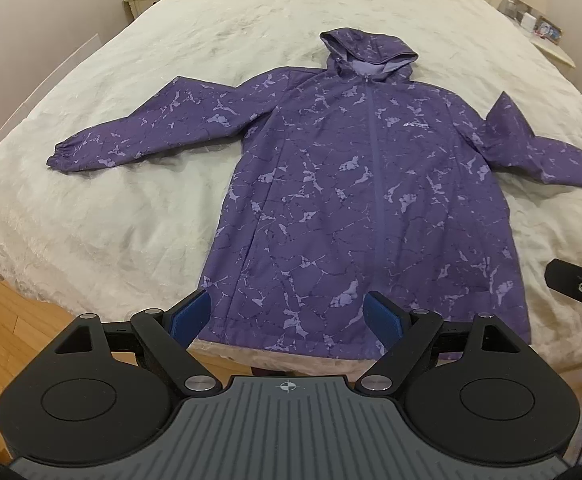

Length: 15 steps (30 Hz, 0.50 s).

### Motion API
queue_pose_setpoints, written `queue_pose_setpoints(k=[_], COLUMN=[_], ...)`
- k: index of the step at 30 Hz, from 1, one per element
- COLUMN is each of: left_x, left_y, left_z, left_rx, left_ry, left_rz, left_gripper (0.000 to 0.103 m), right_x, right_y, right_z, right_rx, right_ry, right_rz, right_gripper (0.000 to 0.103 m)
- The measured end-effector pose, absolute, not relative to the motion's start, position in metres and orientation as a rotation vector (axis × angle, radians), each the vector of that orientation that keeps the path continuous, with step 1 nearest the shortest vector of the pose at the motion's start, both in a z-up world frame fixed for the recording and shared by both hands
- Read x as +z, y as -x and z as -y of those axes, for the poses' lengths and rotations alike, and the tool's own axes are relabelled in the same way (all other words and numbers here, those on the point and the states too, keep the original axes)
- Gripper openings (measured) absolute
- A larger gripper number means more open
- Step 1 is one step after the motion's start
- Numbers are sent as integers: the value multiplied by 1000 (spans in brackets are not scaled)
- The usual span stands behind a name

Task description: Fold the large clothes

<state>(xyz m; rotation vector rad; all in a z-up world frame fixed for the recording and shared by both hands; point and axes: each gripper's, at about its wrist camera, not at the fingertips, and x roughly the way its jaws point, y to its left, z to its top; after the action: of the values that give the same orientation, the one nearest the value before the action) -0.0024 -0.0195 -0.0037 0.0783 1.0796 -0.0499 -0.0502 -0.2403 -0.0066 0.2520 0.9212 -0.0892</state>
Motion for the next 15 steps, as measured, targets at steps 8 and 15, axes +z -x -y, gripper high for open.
queue_pose_setpoints(k=[8,15], left_x=[-5,-6], left_y=[2,1], left_z=[19,19], left_rx=[-51,-54], left_ry=[-78,-78], left_rz=[-1085,-1088], left_gripper=[84,84], right_x=[-10,-10], right_y=[46,46], right_z=[240,240], right_rx=[-85,-84], right_ry=[-259,-262], right_rz=[-928,-929], right_gripper=[102,102])
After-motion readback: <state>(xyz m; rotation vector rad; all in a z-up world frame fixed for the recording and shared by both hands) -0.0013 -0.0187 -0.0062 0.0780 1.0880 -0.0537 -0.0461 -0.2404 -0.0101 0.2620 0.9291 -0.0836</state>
